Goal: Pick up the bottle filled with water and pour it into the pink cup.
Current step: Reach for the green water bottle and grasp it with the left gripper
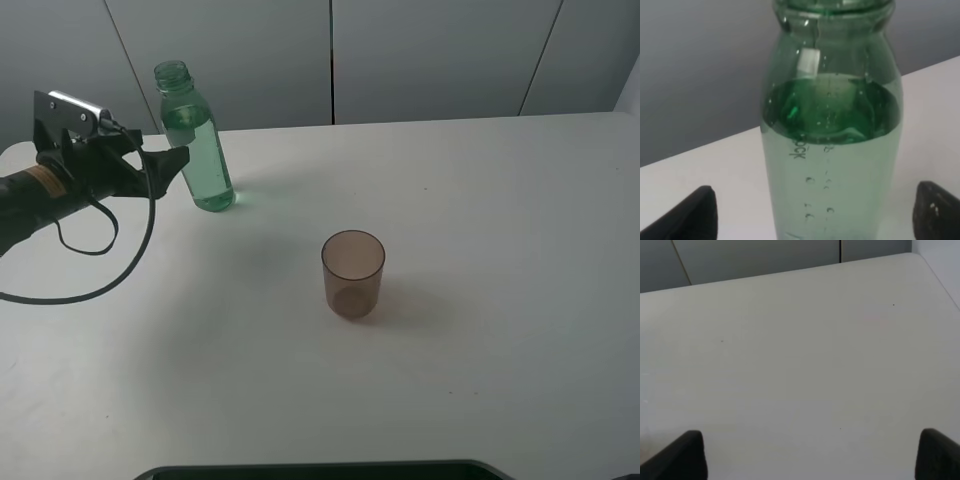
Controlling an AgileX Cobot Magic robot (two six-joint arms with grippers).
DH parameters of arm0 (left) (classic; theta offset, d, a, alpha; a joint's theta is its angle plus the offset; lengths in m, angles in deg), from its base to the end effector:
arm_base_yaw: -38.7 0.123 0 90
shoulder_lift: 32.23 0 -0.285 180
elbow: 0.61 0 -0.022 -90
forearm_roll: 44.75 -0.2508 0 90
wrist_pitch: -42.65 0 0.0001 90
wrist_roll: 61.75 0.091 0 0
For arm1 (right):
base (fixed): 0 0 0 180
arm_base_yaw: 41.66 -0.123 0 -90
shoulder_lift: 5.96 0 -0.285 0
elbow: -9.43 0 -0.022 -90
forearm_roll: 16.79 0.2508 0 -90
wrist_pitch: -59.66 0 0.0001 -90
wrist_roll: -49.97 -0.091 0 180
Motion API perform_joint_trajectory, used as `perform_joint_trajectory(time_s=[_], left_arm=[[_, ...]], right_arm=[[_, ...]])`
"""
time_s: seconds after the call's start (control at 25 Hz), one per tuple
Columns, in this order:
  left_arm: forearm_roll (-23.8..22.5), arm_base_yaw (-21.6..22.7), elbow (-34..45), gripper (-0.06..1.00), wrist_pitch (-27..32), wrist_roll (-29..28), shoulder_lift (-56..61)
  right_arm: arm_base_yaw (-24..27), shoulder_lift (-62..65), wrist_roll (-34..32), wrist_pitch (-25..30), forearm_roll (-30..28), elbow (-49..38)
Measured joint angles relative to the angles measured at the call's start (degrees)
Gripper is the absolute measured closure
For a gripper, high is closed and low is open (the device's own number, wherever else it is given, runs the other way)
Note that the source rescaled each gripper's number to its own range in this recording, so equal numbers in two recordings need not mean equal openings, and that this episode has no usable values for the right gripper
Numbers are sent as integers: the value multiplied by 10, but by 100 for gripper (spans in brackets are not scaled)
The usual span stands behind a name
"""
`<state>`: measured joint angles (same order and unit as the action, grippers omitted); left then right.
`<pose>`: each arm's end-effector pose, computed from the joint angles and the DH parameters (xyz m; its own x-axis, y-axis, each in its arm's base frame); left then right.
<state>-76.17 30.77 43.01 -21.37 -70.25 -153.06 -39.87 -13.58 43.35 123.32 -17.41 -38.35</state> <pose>0.3036 -0.0853 0.1122 -0.1765 0.1253 -0.9763 0.5956 0.8033 -0.0046 -0.0091 -0.0006 0.2770 -0.4781 0.1255 -0.8693 0.0931 0.9914 0.0919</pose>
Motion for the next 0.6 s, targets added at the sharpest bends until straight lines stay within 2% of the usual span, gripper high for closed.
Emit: perform_joint_trajectory(time_s=[0.32, 0.6], left_arm=[[-6, -4, -41, -6, -12, -1, -55], [-8, -24, -89, -6, -12, -1, -95]], right_arm=[[0, 0, 0, 0, 0, 0], [0, 0, 0, 0, 0, 0]])
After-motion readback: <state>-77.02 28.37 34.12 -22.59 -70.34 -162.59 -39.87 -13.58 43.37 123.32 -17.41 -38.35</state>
